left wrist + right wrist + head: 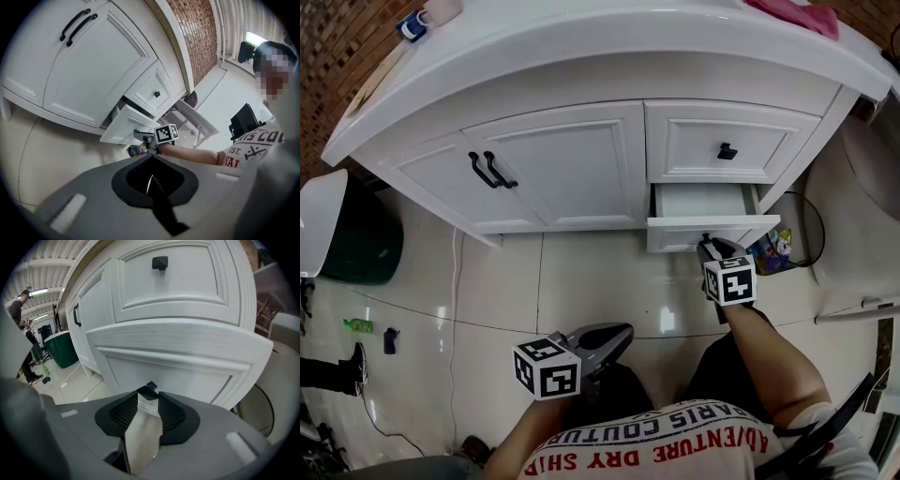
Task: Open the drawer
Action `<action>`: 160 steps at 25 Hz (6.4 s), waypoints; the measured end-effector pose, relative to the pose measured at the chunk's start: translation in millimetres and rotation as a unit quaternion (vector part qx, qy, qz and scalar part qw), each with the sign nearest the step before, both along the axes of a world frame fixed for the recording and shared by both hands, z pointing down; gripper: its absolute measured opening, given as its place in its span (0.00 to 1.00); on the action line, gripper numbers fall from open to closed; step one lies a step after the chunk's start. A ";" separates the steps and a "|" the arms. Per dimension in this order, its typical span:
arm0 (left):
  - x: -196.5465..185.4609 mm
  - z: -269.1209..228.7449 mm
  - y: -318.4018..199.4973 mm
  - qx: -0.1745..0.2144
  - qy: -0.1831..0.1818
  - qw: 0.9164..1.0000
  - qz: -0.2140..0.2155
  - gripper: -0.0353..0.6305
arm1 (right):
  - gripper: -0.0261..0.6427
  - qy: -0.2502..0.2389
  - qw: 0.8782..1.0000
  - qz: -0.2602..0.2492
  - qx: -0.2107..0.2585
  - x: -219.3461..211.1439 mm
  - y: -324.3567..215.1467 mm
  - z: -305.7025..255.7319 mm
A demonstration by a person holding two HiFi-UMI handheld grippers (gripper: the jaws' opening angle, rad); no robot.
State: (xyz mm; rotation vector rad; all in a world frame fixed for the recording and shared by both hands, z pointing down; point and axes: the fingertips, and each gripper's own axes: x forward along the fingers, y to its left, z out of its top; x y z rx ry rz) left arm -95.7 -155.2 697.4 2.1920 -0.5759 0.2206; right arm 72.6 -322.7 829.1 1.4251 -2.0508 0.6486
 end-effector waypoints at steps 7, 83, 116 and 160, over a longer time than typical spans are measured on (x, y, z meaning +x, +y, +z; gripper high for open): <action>7.3 1.5 -1.4 -0.001 0.000 1.000 0.016 0.03 | 0.25 0.007 1.000 -0.006 -0.008 -1.2 14.8 -0.1; 28.4 -91.7 -1.7 -0.080 -0.005 0.996 0.037 0.03 | 0.28 -0.055 0.990 -0.047 -0.117 -16.6 155.9 -103.4; 93.6 -429.6 136.8 -0.031 -0.038 0.998 -0.026 0.03 | 0.05 -0.300 0.907 -0.233 -0.184 -1.3 328.7 -528.0; 144.9 -520.1 502.6 0.042 -0.015 0.999 0.026 0.03 | 0.05 -0.283 0.934 -0.185 -0.113 43.9 673.8 -618.8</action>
